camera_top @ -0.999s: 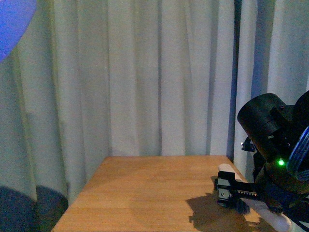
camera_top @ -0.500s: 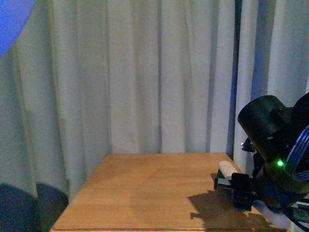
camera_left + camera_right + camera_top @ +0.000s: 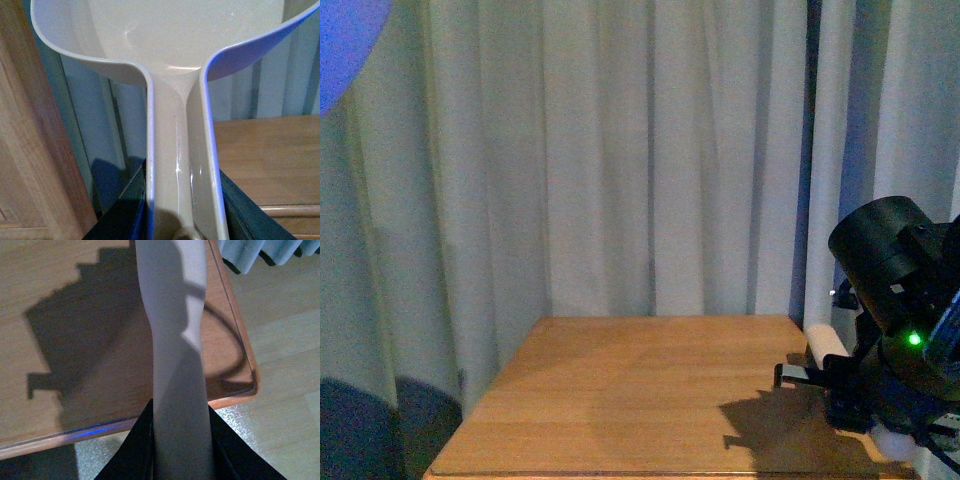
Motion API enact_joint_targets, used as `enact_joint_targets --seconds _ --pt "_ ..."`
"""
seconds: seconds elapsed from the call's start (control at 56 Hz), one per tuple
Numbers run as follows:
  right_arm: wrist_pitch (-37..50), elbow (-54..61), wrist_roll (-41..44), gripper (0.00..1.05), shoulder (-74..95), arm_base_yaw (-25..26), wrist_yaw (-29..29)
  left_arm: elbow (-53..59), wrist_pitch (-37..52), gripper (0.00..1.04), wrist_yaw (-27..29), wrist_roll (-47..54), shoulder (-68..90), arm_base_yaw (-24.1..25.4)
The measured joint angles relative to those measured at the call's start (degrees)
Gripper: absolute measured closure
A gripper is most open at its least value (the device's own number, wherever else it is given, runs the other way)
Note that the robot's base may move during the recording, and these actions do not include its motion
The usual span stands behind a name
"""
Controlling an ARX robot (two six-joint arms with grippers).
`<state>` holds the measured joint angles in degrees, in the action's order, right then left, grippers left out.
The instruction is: Clean up trash
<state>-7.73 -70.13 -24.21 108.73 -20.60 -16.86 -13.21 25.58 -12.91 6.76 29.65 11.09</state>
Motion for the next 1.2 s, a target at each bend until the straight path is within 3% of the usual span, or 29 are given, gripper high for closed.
enact_joint_targets --seconds 0.178,0.482,0.928,1.195 --pt "13.2 7.3 11.0 0.84 -8.0 -0.6 -5.5 0.0 0.0 0.77 0.0 0.0 0.0 0.0" --pt "32.9 25.2 28.3 0.84 -32.7 -1.9 -9.8 0.0 0.0 0.77 0.0 0.0 0.0 0.0" --pt "32.5 46.7 36.7 0.84 -70.4 -3.8 -17.0 0.0 0.0 0.77 0.0 0.0 0.0 0.0" --pt "30.1 50.4 37.1 0.84 -77.6 -3.2 -18.1 0.0 0.0 0.77 0.0 0.0 0.0 0.0"
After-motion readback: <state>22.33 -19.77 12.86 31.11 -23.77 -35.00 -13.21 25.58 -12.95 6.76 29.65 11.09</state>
